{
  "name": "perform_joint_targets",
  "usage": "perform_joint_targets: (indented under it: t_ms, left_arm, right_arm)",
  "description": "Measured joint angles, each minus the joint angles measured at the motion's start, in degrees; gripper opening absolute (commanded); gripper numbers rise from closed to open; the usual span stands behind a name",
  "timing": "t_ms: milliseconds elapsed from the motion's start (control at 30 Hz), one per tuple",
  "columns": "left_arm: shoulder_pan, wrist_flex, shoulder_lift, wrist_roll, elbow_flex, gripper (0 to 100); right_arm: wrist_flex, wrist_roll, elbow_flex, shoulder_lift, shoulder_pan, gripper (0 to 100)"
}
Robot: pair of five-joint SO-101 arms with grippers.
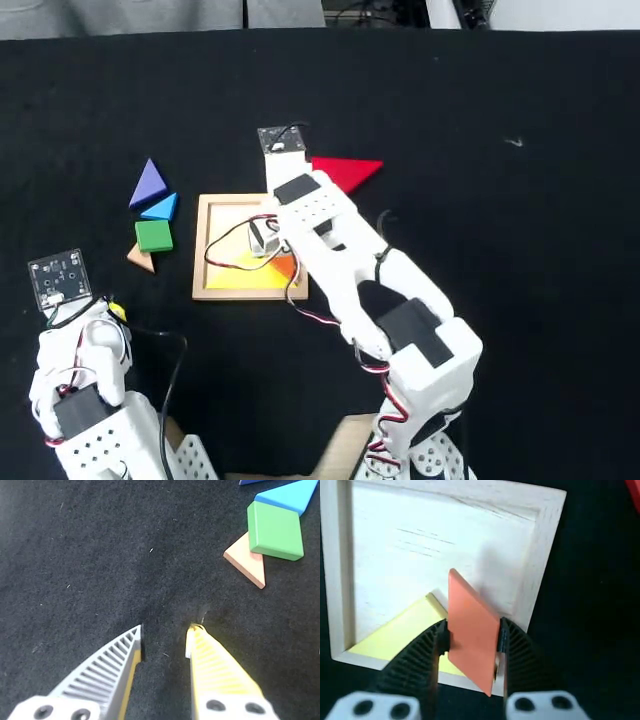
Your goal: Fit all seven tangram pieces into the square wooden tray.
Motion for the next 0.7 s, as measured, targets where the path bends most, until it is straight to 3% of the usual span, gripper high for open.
perform_joint_targets:
  t_ms: [167,533,700]
  left_arm:
    - [0.0,0.0,0.0,0.0,0.0,16]
    - [0.0,0.0,0.0,0.0,0.0,16]
    - [0.0,0.0,0.0,0.0,0.0,16]
  right_arm:
    - [0.0,0.0,0.0,0.0,0.0,21.1]
    - [0.1,0.0,-0.8,0.0,0.0,20.7]
    - [1.6,8.2,-6.9,-1.8,0.1,0.6]
